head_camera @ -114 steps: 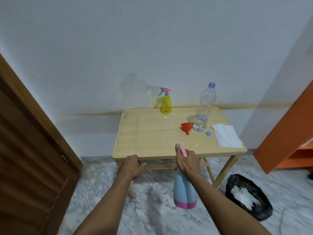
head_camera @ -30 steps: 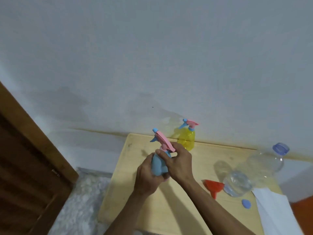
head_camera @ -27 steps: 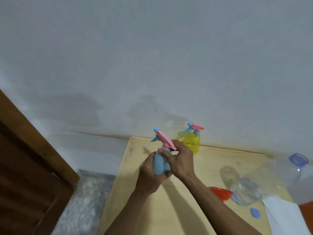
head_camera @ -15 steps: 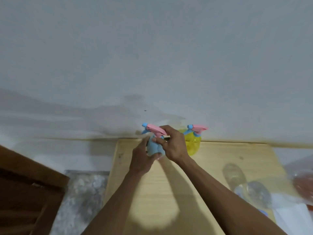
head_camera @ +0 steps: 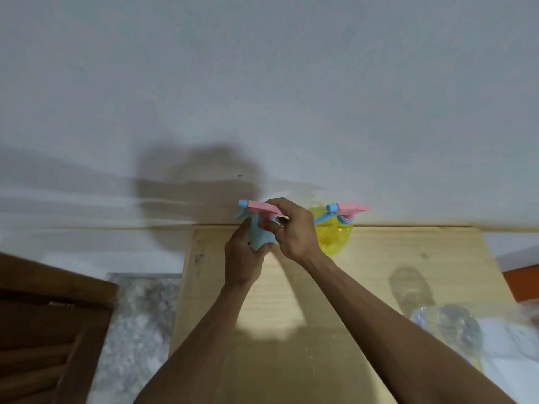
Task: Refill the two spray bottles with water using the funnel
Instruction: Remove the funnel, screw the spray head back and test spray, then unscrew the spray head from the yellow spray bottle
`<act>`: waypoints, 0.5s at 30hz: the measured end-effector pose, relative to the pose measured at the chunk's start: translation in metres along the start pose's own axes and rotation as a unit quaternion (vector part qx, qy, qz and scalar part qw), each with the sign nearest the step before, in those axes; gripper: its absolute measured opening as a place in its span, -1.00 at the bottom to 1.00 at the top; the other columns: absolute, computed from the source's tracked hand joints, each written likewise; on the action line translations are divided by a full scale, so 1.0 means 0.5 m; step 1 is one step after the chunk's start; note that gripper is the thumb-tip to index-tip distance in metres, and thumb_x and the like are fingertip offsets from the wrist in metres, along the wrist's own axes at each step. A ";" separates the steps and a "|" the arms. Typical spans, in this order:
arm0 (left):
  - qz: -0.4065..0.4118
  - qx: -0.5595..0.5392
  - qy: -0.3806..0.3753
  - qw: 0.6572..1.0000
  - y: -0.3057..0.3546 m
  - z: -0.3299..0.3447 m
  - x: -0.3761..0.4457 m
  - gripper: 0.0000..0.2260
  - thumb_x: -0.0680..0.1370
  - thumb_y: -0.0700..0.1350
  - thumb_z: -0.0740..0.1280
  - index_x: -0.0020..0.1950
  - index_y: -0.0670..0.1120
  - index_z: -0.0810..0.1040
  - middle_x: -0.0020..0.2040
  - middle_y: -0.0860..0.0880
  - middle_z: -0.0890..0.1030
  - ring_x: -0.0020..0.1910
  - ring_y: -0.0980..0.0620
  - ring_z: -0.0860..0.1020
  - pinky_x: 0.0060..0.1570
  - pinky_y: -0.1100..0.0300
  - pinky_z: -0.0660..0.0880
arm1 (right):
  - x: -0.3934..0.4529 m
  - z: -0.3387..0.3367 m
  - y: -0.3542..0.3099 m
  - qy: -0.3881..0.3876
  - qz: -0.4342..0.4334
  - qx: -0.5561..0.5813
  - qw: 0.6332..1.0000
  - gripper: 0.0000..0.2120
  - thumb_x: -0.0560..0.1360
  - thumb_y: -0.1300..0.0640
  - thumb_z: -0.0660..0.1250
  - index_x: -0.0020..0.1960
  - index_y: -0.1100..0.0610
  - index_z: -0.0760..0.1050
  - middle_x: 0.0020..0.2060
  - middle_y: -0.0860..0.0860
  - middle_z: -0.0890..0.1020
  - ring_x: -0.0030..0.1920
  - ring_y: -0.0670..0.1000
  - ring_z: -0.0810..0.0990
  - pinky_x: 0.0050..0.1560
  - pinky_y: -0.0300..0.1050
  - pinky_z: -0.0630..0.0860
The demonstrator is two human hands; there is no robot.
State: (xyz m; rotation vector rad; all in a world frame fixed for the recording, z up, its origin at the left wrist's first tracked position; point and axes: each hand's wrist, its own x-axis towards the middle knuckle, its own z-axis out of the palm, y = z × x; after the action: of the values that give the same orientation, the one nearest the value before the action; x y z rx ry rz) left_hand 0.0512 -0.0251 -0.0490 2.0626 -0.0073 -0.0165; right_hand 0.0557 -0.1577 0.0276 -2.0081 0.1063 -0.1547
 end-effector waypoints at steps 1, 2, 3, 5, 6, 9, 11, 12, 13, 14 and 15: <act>-0.003 0.001 0.000 1.000 -0.002 0.002 0.000 -0.30 0.32 0.05 0.55 0.42 -0.05 0.46 0.21 -0.02 0.64 0.15 -0.04 0.61 0.09 -0.04 0.60 | 0.000 0.001 0.003 0.000 0.000 -0.001 1.000 -0.78 0.42 0.27 0.52 0.04 0.09 0.65 -0.12 -0.07 0.69 -0.09 -0.01 0.62 -0.06 0.02 0.58; -0.008 0.004 -0.001 1.000 -0.004 0.004 0.000 -0.28 0.31 0.08 0.53 0.43 -0.06 0.45 0.22 -0.03 0.63 0.17 -0.05 0.61 0.10 -0.05 0.60 | 0.000 0.002 0.005 -0.001 0.000 -0.002 1.000 -0.78 0.41 0.27 0.51 0.04 0.10 0.65 -0.11 -0.07 0.69 -0.09 0.00 0.62 -0.05 0.05 0.59; -0.011 0.008 -0.002 1.000 -0.007 0.006 -0.001 -0.27 0.31 0.10 0.53 0.44 -0.07 0.44 0.24 -0.03 0.63 0.18 -0.06 0.61 0.11 -0.06 0.60 | -0.001 0.004 0.007 -0.001 0.001 -0.003 1.000 -0.77 0.41 0.27 0.51 0.04 0.10 0.64 -0.11 -0.06 0.69 -0.08 0.02 0.63 -0.04 0.09 0.59; -0.018 0.008 -0.004 1.000 -0.013 0.010 -0.001 -0.26 0.32 0.10 0.54 0.45 -0.08 0.43 0.26 -0.04 0.62 0.21 -0.06 0.61 0.14 -0.07 0.59 | -0.003 0.008 0.007 0.003 0.004 -0.001 1.000 -0.77 0.42 0.28 0.50 0.05 0.09 0.63 -0.10 -0.04 0.68 -0.07 0.06 0.62 -0.02 0.14 0.59; -0.023 0.006 -0.004 1.000 -0.014 0.012 -0.001 -0.26 0.33 0.12 0.53 0.45 -0.07 0.43 0.26 -0.03 0.62 0.21 -0.05 0.61 0.14 -0.06 0.59 | -0.003 0.010 0.006 0.005 0.006 -0.001 1.000 -0.76 0.42 0.28 0.49 0.05 0.08 0.62 -0.11 -0.03 0.68 -0.07 0.08 0.62 -0.01 0.16 0.59; -0.029 0.006 -0.009 1.000 -0.020 0.015 0.002 -0.26 0.32 0.21 0.46 0.45 -0.01 0.41 0.25 0.00 0.62 0.20 -0.03 0.61 0.14 -0.05 0.60 | -0.005 0.016 -0.001 0.008 0.009 -0.007 1.000 -0.74 0.43 0.27 0.48 0.09 0.09 0.60 -0.09 0.02 0.67 -0.07 0.14 0.61 -0.01 0.20 0.59; -0.027 0.015 -0.015 0.999 -0.021 0.014 0.002 -0.28 0.33 0.21 0.43 0.44 0.01 0.41 0.22 0.00 0.63 0.17 -0.03 0.62 0.11 -0.05 0.60 | -0.008 0.018 -0.009 0.009 0.021 -0.017 1.000 -0.67 0.44 0.29 0.48 0.18 0.11 0.59 -0.01 0.06 0.67 -0.01 0.13 0.62 0.06 0.15 0.59; -0.025 0.024 -0.015 0.999 -0.017 0.011 0.000 -0.29 0.33 0.21 0.41 0.44 -0.01 0.41 0.21 -0.01 0.64 0.15 -0.04 0.62 0.10 -0.05 0.60 | -0.010 0.018 -0.015 0.012 0.026 -0.029 0.999 -0.62 0.45 0.29 0.48 0.25 0.12 0.58 0.06 0.07 0.67 0.05 0.13 0.62 0.13 0.08 0.58; -0.019 0.034 -0.014 0.999 -0.011 0.008 0.000 -0.29 0.34 0.22 0.38 0.44 -0.03 0.42 0.21 -0.03 0.64 0.14 -0.06 0.63 0.11 -0.04 0.59 | -0.014 0.017 -0.023 0.019 0.025 -0.046 0.998 -0.59 0.47 0.30 0.47 0.30 0.14 0.56 0.14 0.09 0.66 0.13 0.13 0.61 0.20 -0.07 0.53; -0.009 0.049 -0.011 0.999 -0.001 0.003 -0.002 -0.28 0.35 0.24 0.34 0.44 -0.07 0.42 0.21 -0.05 0.64 0.13 -0.09 0.62 0.12 -0.03 0.58 | -0.020 0.015 -0.033 0.031 0.019 -0.063 0.997 -0.57 0.49 0.31 0.45 0.34 0.17 0.54 0.21 0.11 0.63 0.22 0.13 0.58 0.24 -0.25 0.43; -0.002 0.065 -0.010 0.998 0.010 -0.002 -0.005 -0.27 0.37 0.25 0.31 0.45 -0.11 0.41 0.24 -0.09 0.63 0.15 -0.13 0.61 0.15 -0.01 0.56 | -0.029 0.013 -0.046 0.043 0.012 -0.074 0.996 -0.56 0.50 0.33 0.44 0.37 0.19 0.52 0.29 0.14 0.59 0.31 0.14 0.54 0.24 -0.41 0.30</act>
State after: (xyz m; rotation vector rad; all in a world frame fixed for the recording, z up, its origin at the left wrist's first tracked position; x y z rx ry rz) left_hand 0.0489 -0.0267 -0.0440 2.1917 -0.0175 -0.0386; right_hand 0.0426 -0.1399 0.0446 -2.1467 0.2030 -0.2237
